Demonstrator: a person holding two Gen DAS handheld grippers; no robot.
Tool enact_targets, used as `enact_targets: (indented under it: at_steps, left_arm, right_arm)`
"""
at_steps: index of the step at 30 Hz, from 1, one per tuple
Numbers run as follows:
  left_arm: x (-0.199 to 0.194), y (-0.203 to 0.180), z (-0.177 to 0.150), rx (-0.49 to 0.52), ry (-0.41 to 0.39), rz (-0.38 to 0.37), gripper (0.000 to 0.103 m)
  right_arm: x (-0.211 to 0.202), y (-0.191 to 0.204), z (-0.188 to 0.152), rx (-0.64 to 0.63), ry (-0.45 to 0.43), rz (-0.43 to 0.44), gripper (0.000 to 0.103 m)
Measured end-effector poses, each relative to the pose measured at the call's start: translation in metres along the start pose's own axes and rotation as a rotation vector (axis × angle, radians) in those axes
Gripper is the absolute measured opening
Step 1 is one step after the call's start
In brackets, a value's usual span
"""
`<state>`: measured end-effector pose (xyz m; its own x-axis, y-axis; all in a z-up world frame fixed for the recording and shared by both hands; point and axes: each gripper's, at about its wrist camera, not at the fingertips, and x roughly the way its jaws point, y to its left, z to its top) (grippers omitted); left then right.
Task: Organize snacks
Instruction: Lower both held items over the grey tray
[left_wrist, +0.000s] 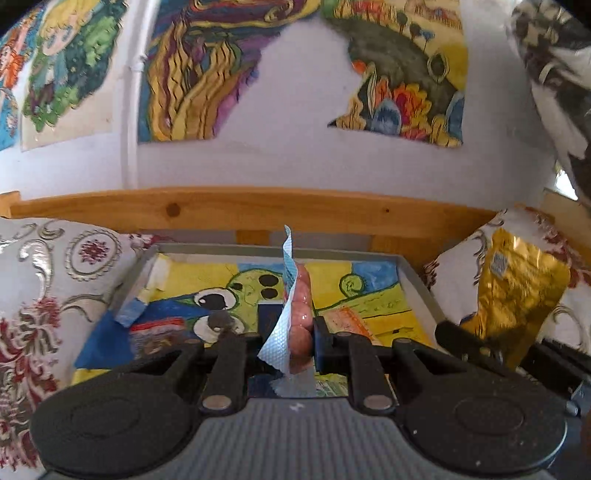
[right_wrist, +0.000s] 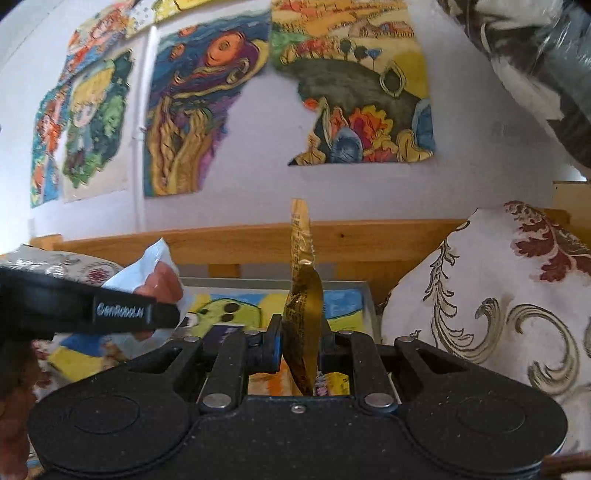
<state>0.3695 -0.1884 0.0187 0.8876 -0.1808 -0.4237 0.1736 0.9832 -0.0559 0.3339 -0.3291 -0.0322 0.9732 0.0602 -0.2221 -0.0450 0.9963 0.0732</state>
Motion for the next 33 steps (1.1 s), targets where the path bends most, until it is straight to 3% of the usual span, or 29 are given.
enact_targets:
  at_steps: [13,33]
  left_arm:
    - [0.037,-0.002,-0.006,-0.02,0.053,0.004,0.017]
    - [0.049,0.002,-0.012,-0.04,0.067,0.005,0.019]
  right_arm:
    - [0.038,-0.018,-0.002,0.06,0.102,-0.012,0.018]
    - [0.052,-0.012,-0.008,0.008,0.108,-0.034,0.018]
